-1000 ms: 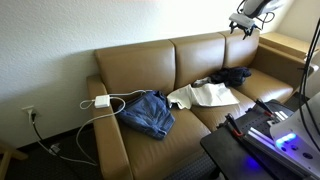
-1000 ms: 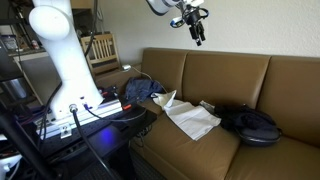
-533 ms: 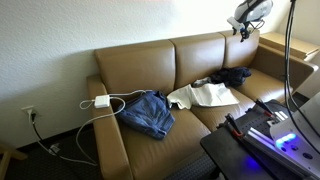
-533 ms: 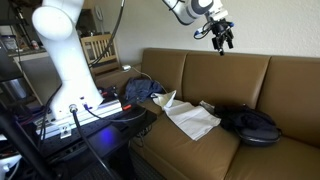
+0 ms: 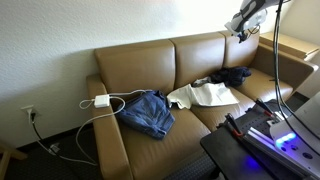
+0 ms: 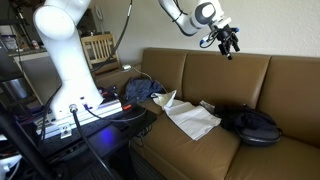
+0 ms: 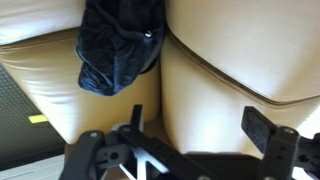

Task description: Pick the black cloth and put it on the left of the couch

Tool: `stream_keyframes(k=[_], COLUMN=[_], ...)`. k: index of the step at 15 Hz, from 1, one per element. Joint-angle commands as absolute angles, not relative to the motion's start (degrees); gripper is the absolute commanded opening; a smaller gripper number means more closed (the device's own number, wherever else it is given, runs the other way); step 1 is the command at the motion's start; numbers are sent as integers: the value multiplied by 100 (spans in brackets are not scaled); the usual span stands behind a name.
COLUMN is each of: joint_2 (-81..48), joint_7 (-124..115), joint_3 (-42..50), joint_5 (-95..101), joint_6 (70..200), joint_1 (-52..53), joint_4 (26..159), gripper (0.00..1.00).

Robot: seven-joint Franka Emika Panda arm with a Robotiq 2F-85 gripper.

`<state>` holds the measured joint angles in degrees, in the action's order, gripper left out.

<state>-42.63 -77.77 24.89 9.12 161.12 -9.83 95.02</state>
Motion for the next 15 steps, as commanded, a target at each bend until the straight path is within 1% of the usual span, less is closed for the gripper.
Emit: stream_keyframes(k=[1, 4, 5, 8, 14, 15], joint_2=[-5334, -6353, -6718, -7439, -7549, -7689], joint_7=[-8602, -9342, -9582, -10087, -9792, -9668], joint_3=[3509, 4305, 4545, 4781, 3757, 3732], joint_5=[776, 71, -127, -432, -316, -601], joint_6=[17319, 17273, 17056, 15955, 13252, 12838], joint_1=[-292, 162, 249, 116, -1444, -1625], joint_4=[9275, 8876, 8671, 7995, 6277, 5900], gripper=[100, 100, 100, 100, 100, 100])
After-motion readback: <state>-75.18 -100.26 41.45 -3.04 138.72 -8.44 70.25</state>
